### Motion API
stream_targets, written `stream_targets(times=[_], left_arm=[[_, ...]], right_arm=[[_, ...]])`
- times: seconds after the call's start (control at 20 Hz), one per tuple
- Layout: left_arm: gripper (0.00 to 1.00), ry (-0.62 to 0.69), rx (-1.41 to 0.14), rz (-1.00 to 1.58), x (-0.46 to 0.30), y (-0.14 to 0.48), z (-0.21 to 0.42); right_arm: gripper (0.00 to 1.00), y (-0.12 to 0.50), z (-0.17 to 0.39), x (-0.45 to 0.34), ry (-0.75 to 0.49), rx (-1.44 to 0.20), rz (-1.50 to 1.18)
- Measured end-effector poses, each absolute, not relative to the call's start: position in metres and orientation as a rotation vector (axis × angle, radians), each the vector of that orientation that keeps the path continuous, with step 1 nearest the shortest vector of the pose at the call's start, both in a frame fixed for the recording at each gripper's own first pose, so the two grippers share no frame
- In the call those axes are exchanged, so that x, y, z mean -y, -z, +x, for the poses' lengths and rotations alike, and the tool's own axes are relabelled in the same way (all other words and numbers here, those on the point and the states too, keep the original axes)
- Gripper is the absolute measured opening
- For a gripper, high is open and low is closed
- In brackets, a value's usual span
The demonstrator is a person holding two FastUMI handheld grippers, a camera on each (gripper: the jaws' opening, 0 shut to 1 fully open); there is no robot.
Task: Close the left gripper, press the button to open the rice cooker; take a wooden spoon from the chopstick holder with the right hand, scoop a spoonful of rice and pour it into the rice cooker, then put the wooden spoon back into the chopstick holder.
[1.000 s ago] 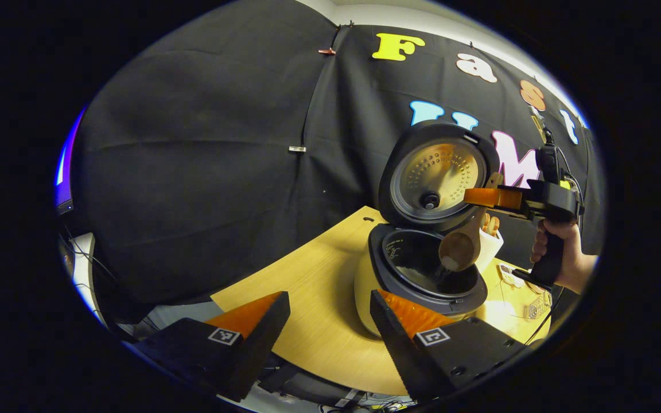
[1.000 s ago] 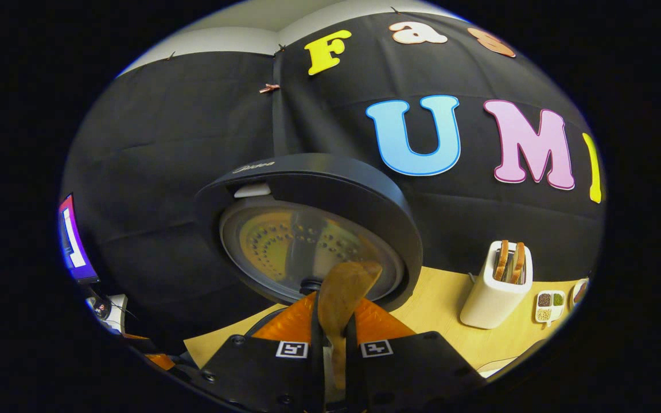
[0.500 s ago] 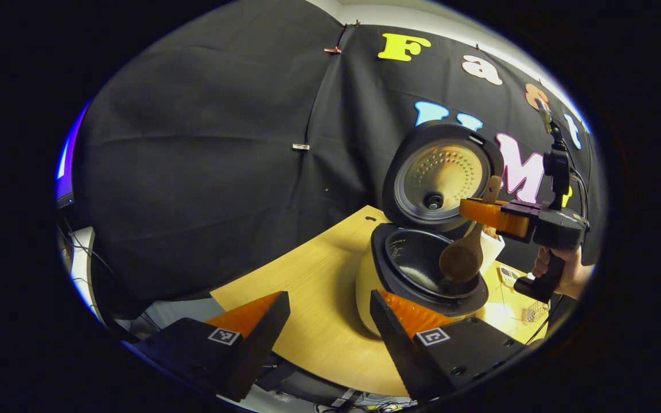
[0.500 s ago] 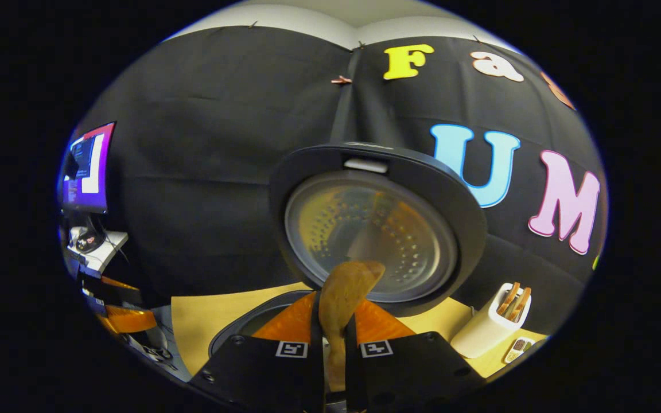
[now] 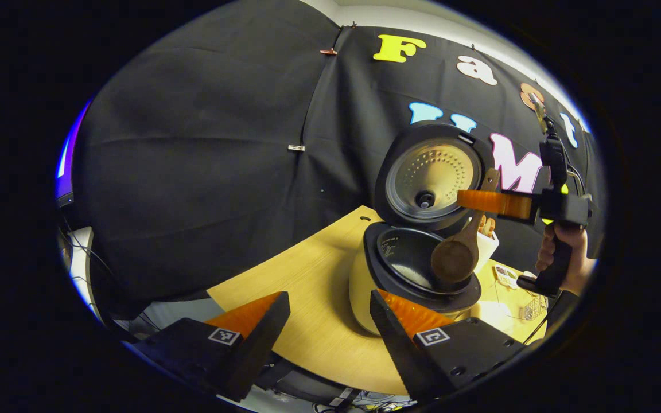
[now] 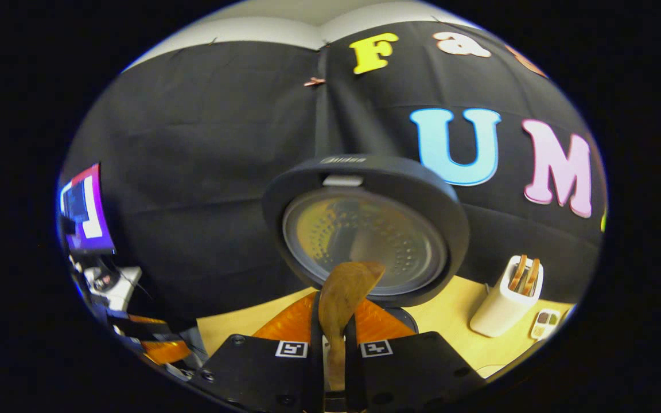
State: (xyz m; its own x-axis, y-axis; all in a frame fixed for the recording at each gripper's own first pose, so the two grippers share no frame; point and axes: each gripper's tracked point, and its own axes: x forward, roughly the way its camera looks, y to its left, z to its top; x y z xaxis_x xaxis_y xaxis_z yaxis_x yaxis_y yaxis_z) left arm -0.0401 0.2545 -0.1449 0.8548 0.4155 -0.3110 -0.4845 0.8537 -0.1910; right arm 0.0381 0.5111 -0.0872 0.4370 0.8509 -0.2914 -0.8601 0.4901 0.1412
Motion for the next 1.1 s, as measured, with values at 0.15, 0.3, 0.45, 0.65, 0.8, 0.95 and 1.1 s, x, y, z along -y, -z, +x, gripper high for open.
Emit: stream_targets(times=[0.15,0.3,0.45,0.65,0.8,0.95,1.1], left_arm=[[0.95,-0.445,-0.26,-0.258,-0.245,0.138,-0.029],[0.95,-0.399,-0.247,-0.245,-0.235,0.126,-0.014],[0.92,-0.352,-0.212,-0.263,-0.221,0.107,0.001],[0.95,-0.259,-0.2,-0.212,-0.198,0.09,0.027],[0.95,-0.19,-0.217,-0.159,-0.175,0.085,0.041],[0.96,-0.15,-0.231,-0.149,-0.151,0.082,0.047],[0.96,-0.133,-0.242,-0.151,-0.123,0.08,0.055]], right_arm=[[0.18,0.068,0.063,-0.487,-0.979,-0.391,0.102],[0.18,0.059,0.094,-0.443,-0.853,-0.436,0.205],[0.18,0.047,0.128,-0.381,-0.715,-0.418,0.268],[0.18,0.033,0.16,-0.289,-0.535,-0.362,0.285],[0.18,0.03,0.174,-0.216,-0.4,-0.341,0.29],[0.19,0.029,0.191,-0.145,-0.264,-0.32,0.324],[0.19,0.033,0.201,-0.085,-0.164,-0.317,0.353]])
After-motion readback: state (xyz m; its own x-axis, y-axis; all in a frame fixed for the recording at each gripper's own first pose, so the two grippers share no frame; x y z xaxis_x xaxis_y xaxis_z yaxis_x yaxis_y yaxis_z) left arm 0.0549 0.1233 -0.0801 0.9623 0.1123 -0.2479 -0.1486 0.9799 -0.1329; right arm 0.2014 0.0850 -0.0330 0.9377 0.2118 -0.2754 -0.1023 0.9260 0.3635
